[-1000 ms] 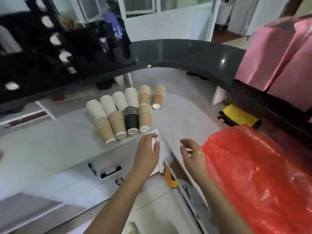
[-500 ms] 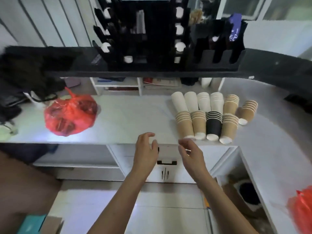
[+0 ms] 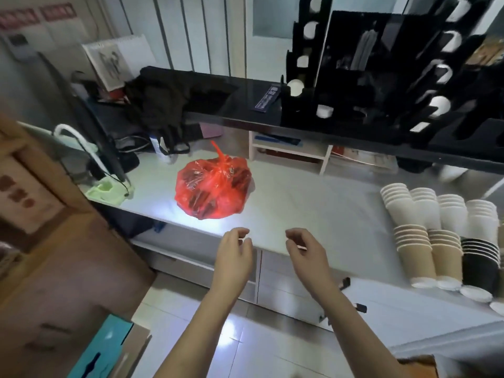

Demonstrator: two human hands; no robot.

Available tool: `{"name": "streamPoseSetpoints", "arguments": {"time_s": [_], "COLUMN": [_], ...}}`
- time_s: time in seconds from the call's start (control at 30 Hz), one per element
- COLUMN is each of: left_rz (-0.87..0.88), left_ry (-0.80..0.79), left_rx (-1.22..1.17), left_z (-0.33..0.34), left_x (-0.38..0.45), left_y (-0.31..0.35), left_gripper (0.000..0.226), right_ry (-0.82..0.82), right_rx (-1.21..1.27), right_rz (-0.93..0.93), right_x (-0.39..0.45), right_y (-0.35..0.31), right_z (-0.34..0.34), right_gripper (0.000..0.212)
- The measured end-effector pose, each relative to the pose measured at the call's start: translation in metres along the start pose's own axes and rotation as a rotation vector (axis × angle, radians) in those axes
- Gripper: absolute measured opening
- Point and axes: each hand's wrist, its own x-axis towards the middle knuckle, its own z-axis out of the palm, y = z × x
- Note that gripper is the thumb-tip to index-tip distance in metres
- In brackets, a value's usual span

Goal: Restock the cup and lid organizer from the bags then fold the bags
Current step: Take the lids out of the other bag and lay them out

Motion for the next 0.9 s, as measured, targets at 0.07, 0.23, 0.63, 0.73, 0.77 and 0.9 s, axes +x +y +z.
{"name": "streamPoseSetpoints", "arguments": {"time_s": [0.07,0.23,0.63,0.73,0.77,0.9], "left_rz": [-0.027,-0.075,-0.101,-0.104,-0.102,-0.091], "left_ry": [0.034,0.078,0.102,0.116,0.123,0.146], "left_rx": [-0.001,0.018,0.182,0.173,0.172,0.181], "left_z": [-0.014,-0.036,-0.049,-0.040,-0.037,-0.033], "left_x": [0.014,0.053,0.199,0.228,0.236,0.270], "left_y": [-0.009,-0.029,-0.045,-0.047,-0.048,-0.057], "left_gripper": [0.026,0.027,0.021,0.018,0.017,0.014], "right_ry": [-0.020,-0.076,-0.174,-0.171,-0.172,-0.197], "right_rx": [-0.004,0.009,0.028,0.019,0.006,-0.071], "right_rz": [-0.017,-0.036,-0.031,-0.051,-0.055,-0.048], "right_x": [0.015,0.063,0.230,0.270,0.282,0.320], "right_y": [-0.007,-0.021,-0.037,-0.039,-0.039,-0.036], "right_z": [0.020,0.059,0.136,0.148,0.151,0.165], "right_gripper": [0.023,0.022,0.022,0.022,0.021,0.019]}}
